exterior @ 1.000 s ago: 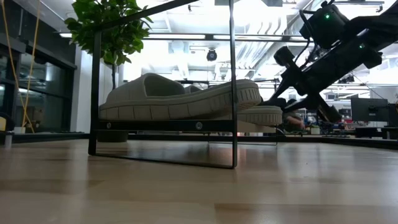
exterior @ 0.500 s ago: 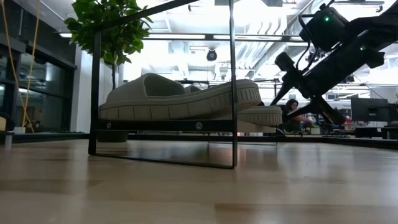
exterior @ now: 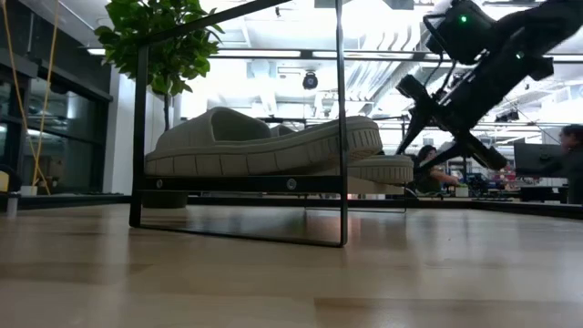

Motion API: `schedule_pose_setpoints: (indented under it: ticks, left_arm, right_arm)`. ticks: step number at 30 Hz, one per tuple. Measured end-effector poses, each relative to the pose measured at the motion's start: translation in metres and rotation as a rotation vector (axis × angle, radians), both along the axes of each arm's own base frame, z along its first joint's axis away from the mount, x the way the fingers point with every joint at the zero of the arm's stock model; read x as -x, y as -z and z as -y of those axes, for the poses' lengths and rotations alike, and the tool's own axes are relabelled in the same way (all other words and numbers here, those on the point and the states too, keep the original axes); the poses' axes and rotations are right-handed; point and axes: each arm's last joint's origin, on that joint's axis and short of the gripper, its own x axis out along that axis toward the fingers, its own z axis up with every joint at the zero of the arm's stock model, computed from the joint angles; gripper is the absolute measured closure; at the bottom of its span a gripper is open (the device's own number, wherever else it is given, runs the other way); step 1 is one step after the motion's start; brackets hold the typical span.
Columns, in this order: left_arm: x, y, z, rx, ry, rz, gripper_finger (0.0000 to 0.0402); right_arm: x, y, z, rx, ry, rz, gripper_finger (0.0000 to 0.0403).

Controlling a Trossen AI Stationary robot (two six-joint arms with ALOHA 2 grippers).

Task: Pick and place slides into the shelf
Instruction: Put the black slide on the shelf, then return to Home Position

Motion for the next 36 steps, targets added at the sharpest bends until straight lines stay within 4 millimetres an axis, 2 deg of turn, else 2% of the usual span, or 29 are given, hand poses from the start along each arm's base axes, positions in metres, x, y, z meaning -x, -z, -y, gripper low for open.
schedule_pose_setpoints:
  ticks: [8, 12, 17, 20, 24, 29, 33, 36]
  left_arm:
    - [0.003, 0.003, 0.000, -0.009, -0.010, -0.039, 0.0296]
    - [0.007, 0.004, -0.001, -0.019, -0.020, -0.065, 0.0296]
    - [0.018, -0.003, -0.001, -0.022, -0.026, -0.033, 0.0296]
    - [0.031, -0.009, -0.003, -0.043, -0.062, 0.003, 0.0296]
    - [0.061, -0.023, -0.006, -0.057, -0.126, 0.093, 0.0296]
    - [0.112, -0.040, -0.008, -0.038, -0.181, 0.230, 0.0296]
    - [0.159, -0.049, -0.010, -0.027, -0.185, 0.352, 0.0296]
    - [0.197, -0.054, -0.011, -0.035, -0.181, 0.469, 0.0296]
  right_arm:
    - [-0.003, -0.018, 0.002, 0.064, -0.001, -0.104, 0.0242]
    - [-0.003, -0.024, 0.000, 0.109, 0.024, -0.101, 0.0242]
    - [0.002, -0.026, -0.004, 0.127, 0.013, -0.122, 0.0242]
    - [0.005, -0.029, -0.007, 0.144, 0.011, -0.117, 0.0242]
    - [0.009, -0.045, -0.014, 0.227, 0.053, -0.067, 0.0242]
    - [0.019, -0.082, -0.025, 0.421, 0.034, -0.014, 0.0242]
    - [0.025, -0.122, -0.035, 0.618, -0.116, 0.089, 0.0242]
    - [0.031, -0.163, -0.041, 0.772, -0.197, 0.239, 0.0242]
